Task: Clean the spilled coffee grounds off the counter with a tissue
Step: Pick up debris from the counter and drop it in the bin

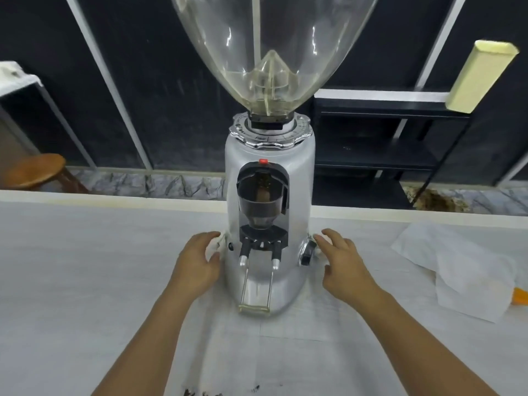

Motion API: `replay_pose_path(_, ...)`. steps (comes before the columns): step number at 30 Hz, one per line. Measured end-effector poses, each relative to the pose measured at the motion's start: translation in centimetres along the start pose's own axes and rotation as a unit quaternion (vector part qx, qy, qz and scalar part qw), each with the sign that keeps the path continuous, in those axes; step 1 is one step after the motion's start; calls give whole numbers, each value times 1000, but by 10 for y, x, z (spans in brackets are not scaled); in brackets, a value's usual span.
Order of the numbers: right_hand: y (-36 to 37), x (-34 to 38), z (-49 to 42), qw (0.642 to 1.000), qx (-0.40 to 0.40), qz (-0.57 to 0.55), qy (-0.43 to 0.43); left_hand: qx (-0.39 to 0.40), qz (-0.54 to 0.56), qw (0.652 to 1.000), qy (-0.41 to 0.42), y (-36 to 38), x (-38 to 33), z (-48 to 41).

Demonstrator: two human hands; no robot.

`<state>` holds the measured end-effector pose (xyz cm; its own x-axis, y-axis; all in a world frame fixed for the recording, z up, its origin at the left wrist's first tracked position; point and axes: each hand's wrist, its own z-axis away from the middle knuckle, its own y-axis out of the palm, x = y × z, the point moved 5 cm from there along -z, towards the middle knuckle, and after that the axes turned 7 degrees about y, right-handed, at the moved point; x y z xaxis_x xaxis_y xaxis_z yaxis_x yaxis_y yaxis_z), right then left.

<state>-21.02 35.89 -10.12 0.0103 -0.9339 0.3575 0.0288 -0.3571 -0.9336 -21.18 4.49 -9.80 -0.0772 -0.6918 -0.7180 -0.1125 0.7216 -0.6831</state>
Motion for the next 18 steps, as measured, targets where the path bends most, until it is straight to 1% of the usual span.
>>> replay_pose_path(2,10,0,-18,999,-7,36,-27,40,-32,998,31,11,2,-26)
replay_pose_path(5,22,-2,-33,997,-12,44,-56,85,-110,990,31,25,1,-46)
replay_pose_path(6,24,-4,-34,997,-15,52,-60,88,-137,986,39,27,-1,-47)
replay_pose_path(8,28,-11,-35,996,-21,56,-60,69,-161,983,51,25,-2,-45)
replay_pose_path(10,31,-19,-28,997,-32,49,-54,52,-164,984,48,21,2,-38)
replay_pose_path(12,31,-22,-16,996,-47,37,-61,51,-164,984,49,18,6,-25)
replay_pose_path(15,31,-14,17,994,-52,44,-86,57,-157,986,25,15,12,6)
replay_pose_path(18,37,-9,51,993,-40,50,-96,60,-135,989,3,8,15,46)
